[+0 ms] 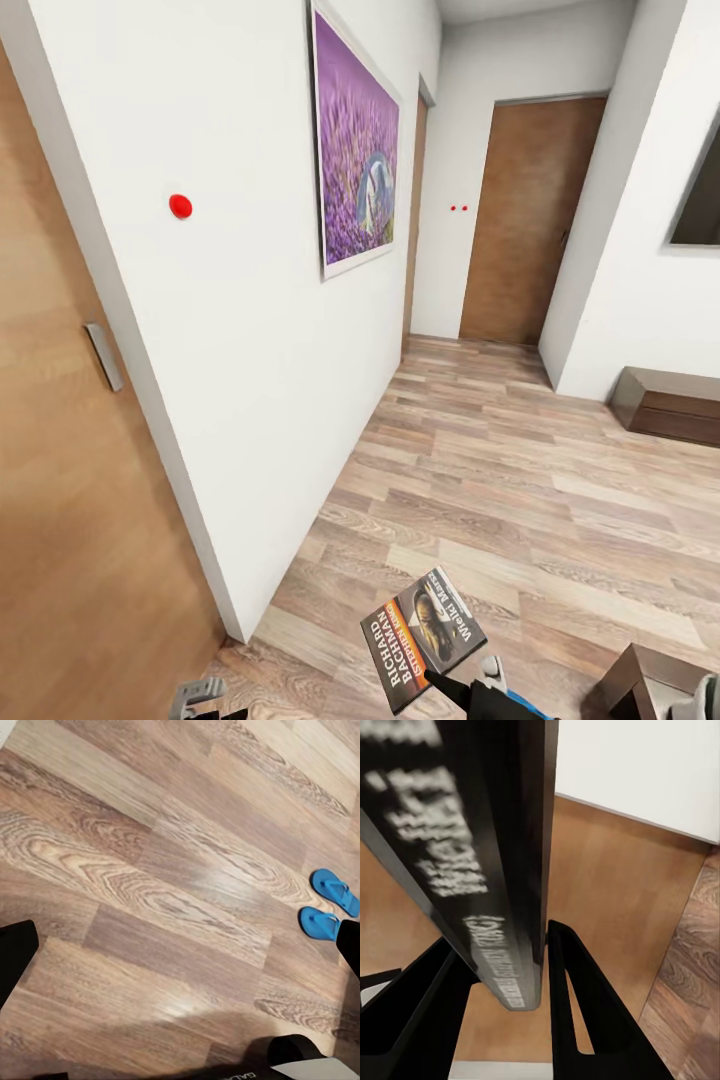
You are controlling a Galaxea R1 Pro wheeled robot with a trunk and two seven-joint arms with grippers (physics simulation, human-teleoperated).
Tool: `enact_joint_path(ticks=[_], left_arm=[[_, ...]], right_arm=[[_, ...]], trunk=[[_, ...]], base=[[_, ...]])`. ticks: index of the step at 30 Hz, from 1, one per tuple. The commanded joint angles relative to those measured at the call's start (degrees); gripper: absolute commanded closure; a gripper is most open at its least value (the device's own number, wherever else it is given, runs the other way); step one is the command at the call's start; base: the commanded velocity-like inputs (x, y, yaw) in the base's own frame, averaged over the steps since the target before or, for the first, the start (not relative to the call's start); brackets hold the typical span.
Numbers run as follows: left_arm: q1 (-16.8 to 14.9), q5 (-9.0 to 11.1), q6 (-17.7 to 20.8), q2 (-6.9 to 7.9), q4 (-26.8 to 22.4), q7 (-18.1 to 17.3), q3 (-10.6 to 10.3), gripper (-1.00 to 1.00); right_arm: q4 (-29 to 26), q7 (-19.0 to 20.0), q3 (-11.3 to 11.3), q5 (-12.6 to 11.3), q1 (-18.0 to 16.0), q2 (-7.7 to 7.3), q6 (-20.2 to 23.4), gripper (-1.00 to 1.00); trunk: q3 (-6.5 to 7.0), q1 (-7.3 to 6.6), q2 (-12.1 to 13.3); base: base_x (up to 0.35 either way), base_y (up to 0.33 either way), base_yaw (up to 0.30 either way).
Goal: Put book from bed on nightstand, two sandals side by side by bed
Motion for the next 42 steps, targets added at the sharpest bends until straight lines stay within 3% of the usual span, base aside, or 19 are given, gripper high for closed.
enact_joint_path(ticks=[1, 14, 20, 24, 29, 30, 33, 42], left_arm=[[0.0, 0.3, -0.3, 0.01, 0.1, -0.2, -0.4, -1.0], [0.0, 0.3, -0.3, -0.19, 0.1, -0.2, -0.4, -1.0], [0.5, 0.3, -0.8, -3.38, 0.1, -0.1, -0.4, -1.0], [1.4, 0.3, -3.8, -5.18, 0.0, -0.3, -0.4, -1.0], [1.5, 0.3, -4.7, -5.58, -0.3, -6.9, -0.2, -1.0], [1.5, 0.3, -4.7, -5.59, -1.0, -10.7, -0.1, -1.0], [1.5, 0.4, -4.6, -5.61, -4.5, -15.3, 0.0, -1.0], [1.5, 0.5, -4.5, -5.4, -7.2, -16.6, 0.1, -1.0]], right_arm=[[0.0, 0.2, -0.5, 0.3, 0.0, 0.0, 0.6, 1.0], [0.0, 0.2, -0.5, 0.3, 0.0, 0.0, 0.6, 1.0], [0.0, 0.2, -0.5, 0.3, 0.0, 0.0, 0.6, 1.0], [0.0, 0.2, -0.5, 0.3, 0.0, 0.0, 0.6, 1.0], [0.1, 0.2, -0.4, 0.3, 0.0, 0.05, 0.6, 1.0], [0.1, 0.2, -0.4, 0.3, 0.0, 0.06, 0.6, 1.0], [0.1, 0.2, -0.5, 0.3, 0.0, 0.09, 0.6, 1.0], [0.1, 0.2, -0.5, 0.3, 0.0, 0.04, 0.6, 1.0]], trunk=[[-0.06, 0.0, 0.0], [-0.06, 0.0, 0.0], [-0.06, 0.0, 0.0], [-0.06, 0.0, 0.0], [-0.06, 0.0, 0.0], [-0.06, 0.0, 0.0], [-0.06, 0.0, 0.0], [-0.06, 0.0, 0.0]], base=[[0.014, 0.0, 0.0], [0.235, 0.0, 0.0], [0.065, 0.0, 0.0], [0.006, 0.0, 0.0], [0.001, 0.0, 0.0], [0.0, 0.0, 0.0], [0.0, 0.0, 0.0], [0.0, 0.0, 0.0]])
